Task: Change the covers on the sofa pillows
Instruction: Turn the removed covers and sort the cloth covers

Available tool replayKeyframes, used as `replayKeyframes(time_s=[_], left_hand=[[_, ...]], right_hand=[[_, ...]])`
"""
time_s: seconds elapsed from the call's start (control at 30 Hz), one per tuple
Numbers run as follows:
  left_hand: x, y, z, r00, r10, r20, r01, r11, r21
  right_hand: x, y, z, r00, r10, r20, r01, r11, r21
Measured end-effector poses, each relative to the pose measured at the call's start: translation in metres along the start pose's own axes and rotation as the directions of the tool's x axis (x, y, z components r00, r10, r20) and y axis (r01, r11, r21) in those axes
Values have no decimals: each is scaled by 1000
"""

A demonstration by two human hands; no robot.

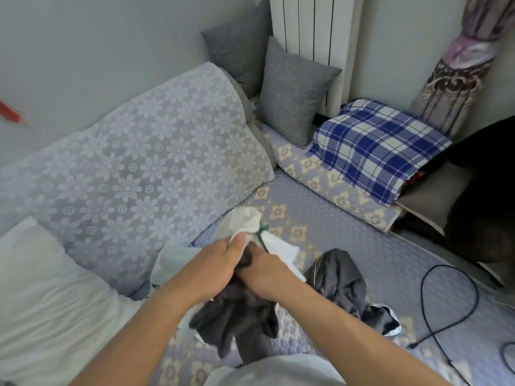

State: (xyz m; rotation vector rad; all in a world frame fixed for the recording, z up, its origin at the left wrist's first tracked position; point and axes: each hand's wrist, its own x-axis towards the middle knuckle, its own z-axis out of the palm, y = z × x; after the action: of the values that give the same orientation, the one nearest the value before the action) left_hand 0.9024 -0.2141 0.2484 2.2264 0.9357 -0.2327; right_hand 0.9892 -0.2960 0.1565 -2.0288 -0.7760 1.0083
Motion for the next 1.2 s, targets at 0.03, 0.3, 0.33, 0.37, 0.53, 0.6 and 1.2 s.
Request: replayKeyframes(time_s=[0.03,0.3,0.33,0.37,0.53,0.6,1.2], left_hand=[[-1,-1,2,1000,-13,-18,13,1000,0],[3,-30,7,978,-146,-151,115,974,-195],[3,-26,10,973,-170,-159,125,957,-262],[1,-22,14,971,-182,-157,127,943,-309],[1,-13,28,978,-194,-80,158,931,-329],[11,-26,26,966,-248,-79,188,874,-448],[19,-48,-16,934,-321,-154,140,729,-670]], right_hand=[[3,2,-5,994,103,46,-111,964,240],[-5,45,-26,947,126,297,-320,260,911],[-2,49,-20,939,218,267,-324,295,899],[3,56,-13,926,315,207,-309,318,896],[-1,70,-25,856,490,164,-283,180,942],[-8,69,-37,920,392,22,-255,554,793],[-40,56,22,869,-426,250,494,760,-423]])
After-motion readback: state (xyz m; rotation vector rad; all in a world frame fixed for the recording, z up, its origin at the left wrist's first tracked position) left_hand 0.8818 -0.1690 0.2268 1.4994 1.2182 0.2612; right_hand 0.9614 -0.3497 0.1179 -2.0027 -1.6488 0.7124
